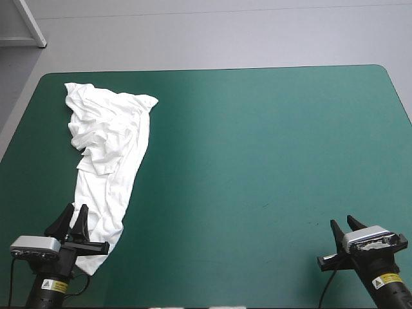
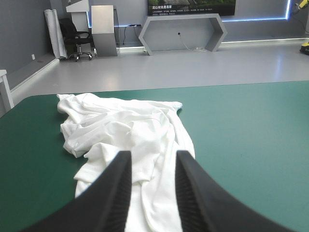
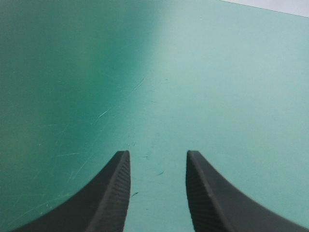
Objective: Fold the cloth
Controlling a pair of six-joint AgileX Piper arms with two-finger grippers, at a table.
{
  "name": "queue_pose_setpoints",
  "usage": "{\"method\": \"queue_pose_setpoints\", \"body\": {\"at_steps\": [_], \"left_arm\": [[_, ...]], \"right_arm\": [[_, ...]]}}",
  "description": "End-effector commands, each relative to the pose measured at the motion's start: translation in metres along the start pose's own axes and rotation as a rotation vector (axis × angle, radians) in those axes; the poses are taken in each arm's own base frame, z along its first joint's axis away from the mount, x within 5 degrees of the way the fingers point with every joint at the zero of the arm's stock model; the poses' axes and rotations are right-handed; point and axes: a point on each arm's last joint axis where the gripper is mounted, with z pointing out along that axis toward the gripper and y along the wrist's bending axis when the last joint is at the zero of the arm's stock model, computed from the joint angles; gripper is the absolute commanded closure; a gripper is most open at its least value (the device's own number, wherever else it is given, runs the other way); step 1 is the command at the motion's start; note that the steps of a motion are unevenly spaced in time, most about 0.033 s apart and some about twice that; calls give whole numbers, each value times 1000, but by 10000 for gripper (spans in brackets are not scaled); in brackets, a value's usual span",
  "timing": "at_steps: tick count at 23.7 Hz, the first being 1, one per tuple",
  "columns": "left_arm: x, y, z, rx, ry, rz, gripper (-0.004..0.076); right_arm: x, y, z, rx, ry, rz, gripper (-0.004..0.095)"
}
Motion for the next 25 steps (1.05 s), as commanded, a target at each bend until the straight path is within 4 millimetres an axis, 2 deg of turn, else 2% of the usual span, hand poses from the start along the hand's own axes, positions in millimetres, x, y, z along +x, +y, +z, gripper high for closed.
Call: {"method": "queue_pose_setpoints", "body": {"at_steps": [1, 14, 17, 20, 22, 23, 24, 25], "left_arm": [[-10, -1, 1, 21, -21, -10, 497], [-10, -1, 1, 18, -19, -5, 500], [-19, 1, 0, -1, -40, -3, 490], [-53, 13, 2, -126, -74, -3, 363], [-86, 18, 5, -169, -109, -23, 274], [-111, 18, 11, -164, -143, -22, 272], [-121, 19, 15, -163, -146, -26, 272], [-145, 20, 25, -159, -164, -63, 275]], "right_arm": [[-18, -4, -3, 23, -87, 8, 545], [-17, -4, -3, 26, -86, -1, 545], [-23, -6, -5, 40, -101, -32, 523], [-46, -8, -18, 38, -137, -40, 397], [-63, -9, -27, 34, -148, -51, 372], [-77, -10, -33, 26, -151, -42, 372], [-85, -11, -35, 20, -145, -31, 371], [-99, -12, -36, 4, -113, -5, 371]]}}
